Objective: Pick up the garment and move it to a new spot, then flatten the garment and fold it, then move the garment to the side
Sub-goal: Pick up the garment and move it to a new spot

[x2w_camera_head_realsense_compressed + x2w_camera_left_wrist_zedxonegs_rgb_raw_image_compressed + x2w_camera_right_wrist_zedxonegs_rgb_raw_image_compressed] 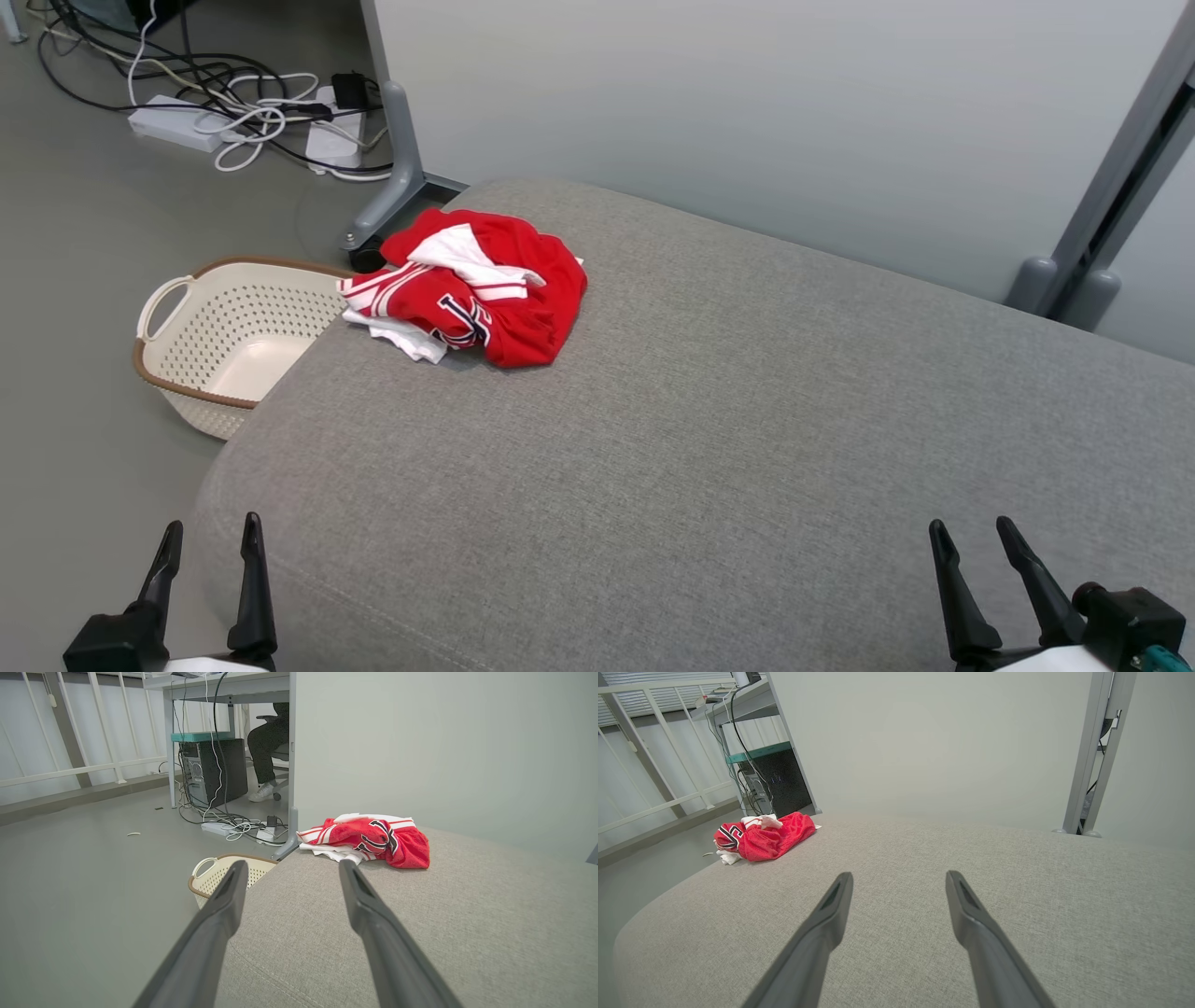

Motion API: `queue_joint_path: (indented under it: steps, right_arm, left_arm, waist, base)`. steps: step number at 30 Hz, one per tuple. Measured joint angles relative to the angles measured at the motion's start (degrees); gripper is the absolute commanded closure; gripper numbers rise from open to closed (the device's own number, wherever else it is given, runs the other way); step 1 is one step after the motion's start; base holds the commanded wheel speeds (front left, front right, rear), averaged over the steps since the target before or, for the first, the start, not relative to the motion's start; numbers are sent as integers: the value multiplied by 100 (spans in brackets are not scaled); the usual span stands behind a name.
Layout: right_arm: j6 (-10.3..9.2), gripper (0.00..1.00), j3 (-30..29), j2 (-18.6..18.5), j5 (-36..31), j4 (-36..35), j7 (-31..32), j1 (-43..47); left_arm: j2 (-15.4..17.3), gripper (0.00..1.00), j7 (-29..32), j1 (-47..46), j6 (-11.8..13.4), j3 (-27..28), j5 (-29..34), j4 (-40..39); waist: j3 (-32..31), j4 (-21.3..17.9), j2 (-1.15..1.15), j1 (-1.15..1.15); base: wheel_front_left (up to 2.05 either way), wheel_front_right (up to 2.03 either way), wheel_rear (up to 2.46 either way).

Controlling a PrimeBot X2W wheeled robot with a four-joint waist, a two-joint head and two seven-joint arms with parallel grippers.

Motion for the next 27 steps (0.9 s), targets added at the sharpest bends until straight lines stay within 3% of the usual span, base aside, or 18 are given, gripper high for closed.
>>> queue_joint_path:
  steps: [5,10,16,27]
  right_arm:
    - [0,0,-30,-27,0,0,0,-76]
    - [0,0,-33,-224,-25,-66,0,-296]
    - [0,0,-186,-519,-43,-185,21,-554]
    - [0,0,-431,-784,-68,-531,86,-993]
  left_arm:
    - [8,0,26,-138,-2,25,-103,-22]
    - [278,0,190,-715,-54,127,-207,-105]
    - [504,0,447,-1686,-51,265,-374,-176]
    - [983,0,658,-3457,-13,512,-648,513]
  waist:
    - [37,-147,0,0]
    - [191,-473,0,0]
    - [588,-972,0,0]
    - [1609,-1999,0,0]
  base:
    - [0,0,0]
    - [0,0,0]
    - [0,0,0]
    - [0,0,0]
